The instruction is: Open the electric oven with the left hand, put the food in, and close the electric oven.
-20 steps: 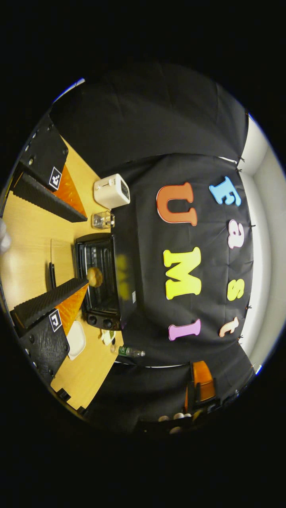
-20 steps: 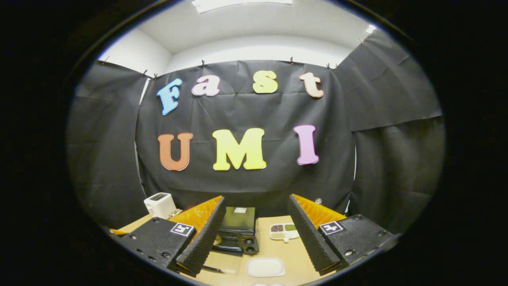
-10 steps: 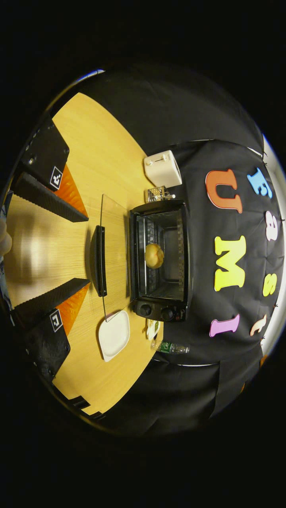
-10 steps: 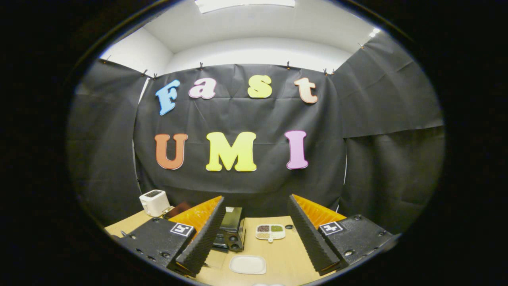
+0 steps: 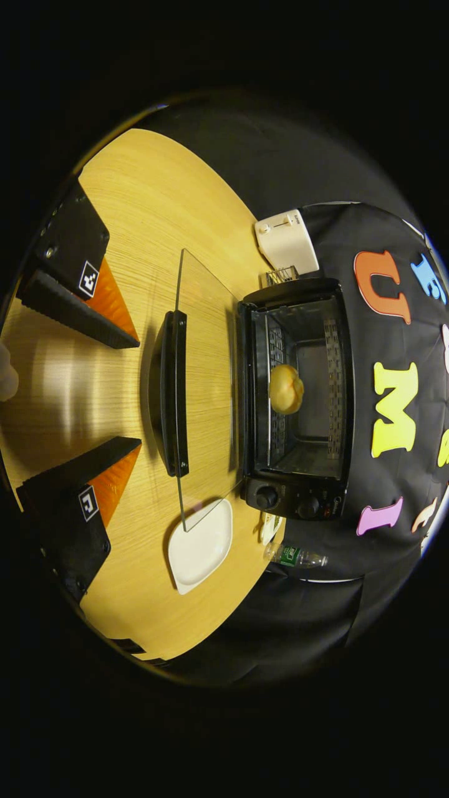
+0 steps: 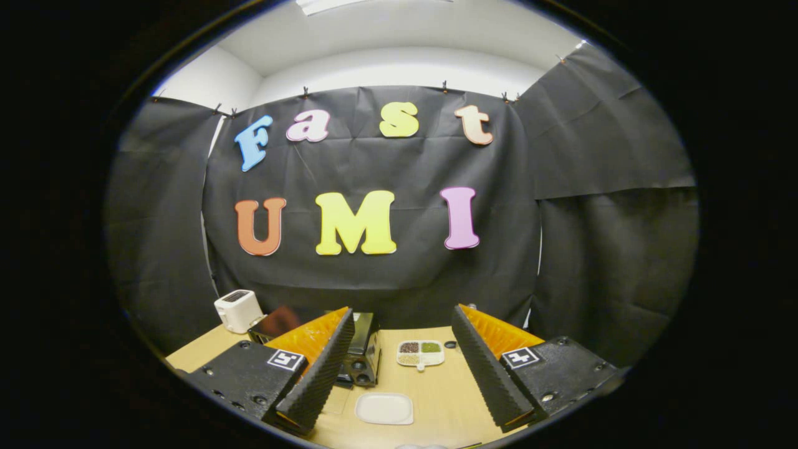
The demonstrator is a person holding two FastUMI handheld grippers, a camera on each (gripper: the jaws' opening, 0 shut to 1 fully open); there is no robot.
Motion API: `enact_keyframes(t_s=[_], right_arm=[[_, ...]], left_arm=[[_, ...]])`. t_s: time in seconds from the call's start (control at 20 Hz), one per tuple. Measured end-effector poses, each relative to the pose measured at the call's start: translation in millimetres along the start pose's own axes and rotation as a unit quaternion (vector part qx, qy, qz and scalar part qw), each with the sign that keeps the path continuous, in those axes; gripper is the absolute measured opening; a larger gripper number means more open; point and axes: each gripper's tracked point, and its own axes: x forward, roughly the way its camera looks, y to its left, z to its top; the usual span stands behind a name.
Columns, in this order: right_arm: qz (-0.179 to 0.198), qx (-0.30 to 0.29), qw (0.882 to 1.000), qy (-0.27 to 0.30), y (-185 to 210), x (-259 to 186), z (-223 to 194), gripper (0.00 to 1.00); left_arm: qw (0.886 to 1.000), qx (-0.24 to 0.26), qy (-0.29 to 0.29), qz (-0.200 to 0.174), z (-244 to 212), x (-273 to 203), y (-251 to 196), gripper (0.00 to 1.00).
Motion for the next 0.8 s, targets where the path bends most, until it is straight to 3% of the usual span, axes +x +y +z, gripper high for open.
enact_keyframes(t_s=[0.05, 0.15, 0.35, 0.45, 0.5, 0.8], right_arm=[[-0.001, -0.003, 1.000, 0.001, -1, 2, 0, 1.00], [0.000, -0.005, 1.000, 0.004, -1, 6, -3, 0.96], [0.004, -0.004, 1.000, 0.017, 1, 11, -13, 1.00], [0.007, -0.004, 1.000, 0.022, 2, 12, -16, 0.96], [0.007, -0.005, 1.000, 0.022, 1, 14, -16, 1.00], [0.006, 0.004, 1.000, 0.023, -4, 14, -14, 1.00]], left_arm=[[1.000, -0.004, 0.009, 0.001, -4, 3, 1, 0.94], [1.000, 0.001, 0.010, 0.001, -4, 8, -1, 0.94], [1.000, 0.010, 0.000, 0.001, 7, 22, 1, 0.94], [1.000, 0.007, 0.000, 0.003, 8, 20, 1, 0.94], [1.000, 0.009, -0.002, 0.003, 10, 19, 1, 0.94], [1.000, 0.007, -0.028, 0.001, 44, 5, 1, 0.93]])
